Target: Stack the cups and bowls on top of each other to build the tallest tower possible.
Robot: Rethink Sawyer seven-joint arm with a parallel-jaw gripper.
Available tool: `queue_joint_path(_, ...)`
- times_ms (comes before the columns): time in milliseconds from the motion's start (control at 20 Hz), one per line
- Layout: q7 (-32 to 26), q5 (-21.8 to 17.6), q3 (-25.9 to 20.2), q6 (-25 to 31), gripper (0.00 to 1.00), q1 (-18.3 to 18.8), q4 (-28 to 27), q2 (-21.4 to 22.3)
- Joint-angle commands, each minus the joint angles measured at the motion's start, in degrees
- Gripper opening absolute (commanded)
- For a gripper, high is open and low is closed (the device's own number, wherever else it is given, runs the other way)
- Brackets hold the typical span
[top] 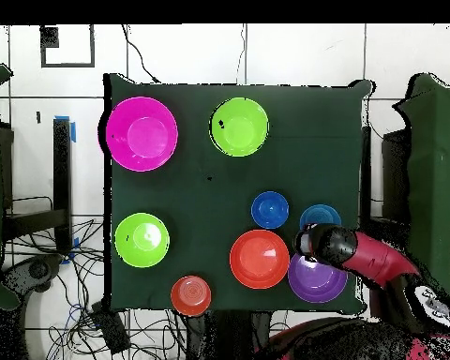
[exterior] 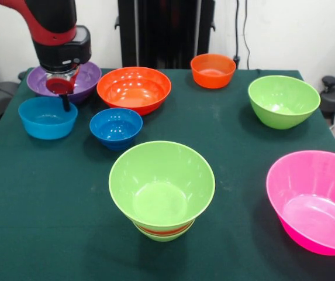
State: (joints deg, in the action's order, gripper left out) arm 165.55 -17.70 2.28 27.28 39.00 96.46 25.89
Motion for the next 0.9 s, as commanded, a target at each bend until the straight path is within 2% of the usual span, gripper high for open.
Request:
queue_joint_path(50, 1.33, 2.77, -2.74, 1.39, 1.0, -2.56, -3.3, -2.47)
queue_joint_path(550, -0.56, 2.29, -2.46, 1.02, 1.0, -2.96, -3.96, -4.08)
queue_joint_path(900, -0.83, 0.7, -1.12, -0.25, 1.0, -4.0, -5.06, -7.1)
